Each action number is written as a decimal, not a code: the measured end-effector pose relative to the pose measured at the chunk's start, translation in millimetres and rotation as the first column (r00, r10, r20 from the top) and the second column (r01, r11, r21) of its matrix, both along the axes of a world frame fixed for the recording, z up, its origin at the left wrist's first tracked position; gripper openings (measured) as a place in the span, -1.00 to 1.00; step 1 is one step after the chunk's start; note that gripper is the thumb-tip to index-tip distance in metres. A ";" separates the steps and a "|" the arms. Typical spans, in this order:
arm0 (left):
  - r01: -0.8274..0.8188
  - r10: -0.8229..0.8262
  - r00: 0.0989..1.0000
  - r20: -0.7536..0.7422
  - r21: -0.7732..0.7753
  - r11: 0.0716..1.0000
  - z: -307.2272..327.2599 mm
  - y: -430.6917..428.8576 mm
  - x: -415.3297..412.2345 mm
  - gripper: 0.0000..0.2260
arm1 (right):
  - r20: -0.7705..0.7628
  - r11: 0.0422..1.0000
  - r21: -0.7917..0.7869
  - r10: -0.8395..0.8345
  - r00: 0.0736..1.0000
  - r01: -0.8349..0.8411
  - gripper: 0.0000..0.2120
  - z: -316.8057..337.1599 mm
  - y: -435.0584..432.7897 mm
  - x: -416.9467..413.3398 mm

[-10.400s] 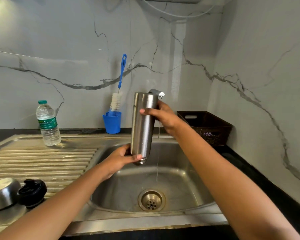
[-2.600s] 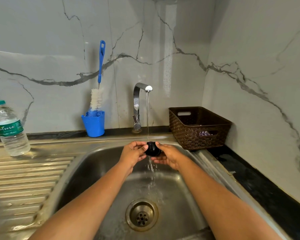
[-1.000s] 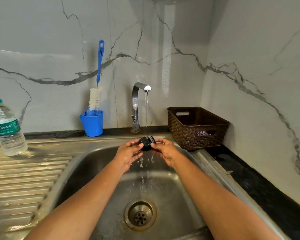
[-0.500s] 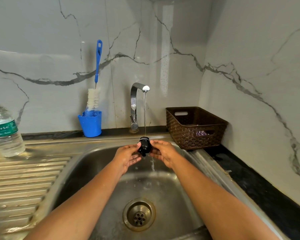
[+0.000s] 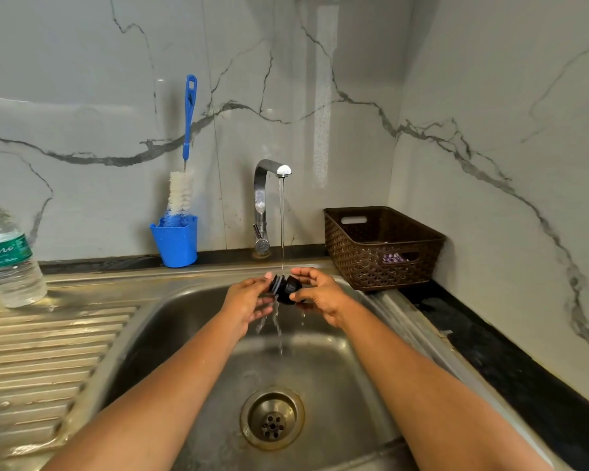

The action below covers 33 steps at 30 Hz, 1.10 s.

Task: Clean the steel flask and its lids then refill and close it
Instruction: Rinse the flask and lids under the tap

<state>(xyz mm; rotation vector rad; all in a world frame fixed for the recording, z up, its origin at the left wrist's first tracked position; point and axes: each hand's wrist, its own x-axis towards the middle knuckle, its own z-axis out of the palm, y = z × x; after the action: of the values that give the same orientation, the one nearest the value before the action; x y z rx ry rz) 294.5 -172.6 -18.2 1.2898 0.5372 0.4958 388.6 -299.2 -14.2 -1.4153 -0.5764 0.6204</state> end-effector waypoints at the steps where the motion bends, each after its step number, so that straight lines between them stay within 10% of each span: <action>1: 0.007 -0.007 1.000 -0.007 -0.001 1.000 0.0 -0.1 0.0 -0.91 | 0.022 1.000 0.004 -0.005 1.000 0.005 -0.50 -0.8 1.1 0.9; 7: 0.035 -0.034 0.999 0.024 -0.026 0.999 -2.9 -0.5 2.8 -0.79 | 0.145 0.996 0.053 -0.078 0.986 0.071 -0.56 -2.7 5.6 3.6; 16: 0.051 -0.067 0.991 0.113 0.141 0.989 -4.0 -12.8 10.3 -0.67 | -0.099 0.990 -0.071 -0.131 0.986 0.124 -0.59 -0.2 -0.8 3.0; 26: 0.043 -0.036 0.997 0.067 -0.095 0.995 -6.8 -6.6 10.6 -0.90 | -0.139 0.993 0.115 0.005 0.990 0.011 -0.61 4.3 -5.2 1.2; 33: 0.051 -0.049 0.993 0.107 -0.023 0.998 -2.9 -9.1 12.3 -0.72 | -0.104 0.994 -0.082 -0.074 0.992 0.066 -0.72 2.2 -2.1 -4.4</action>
<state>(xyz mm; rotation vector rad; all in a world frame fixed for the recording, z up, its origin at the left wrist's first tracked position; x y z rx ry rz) 306.7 -181.7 -21.1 1.2418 0.4197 0.5116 384.2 -301.3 -12.0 -1.4602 -0.4198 0.6640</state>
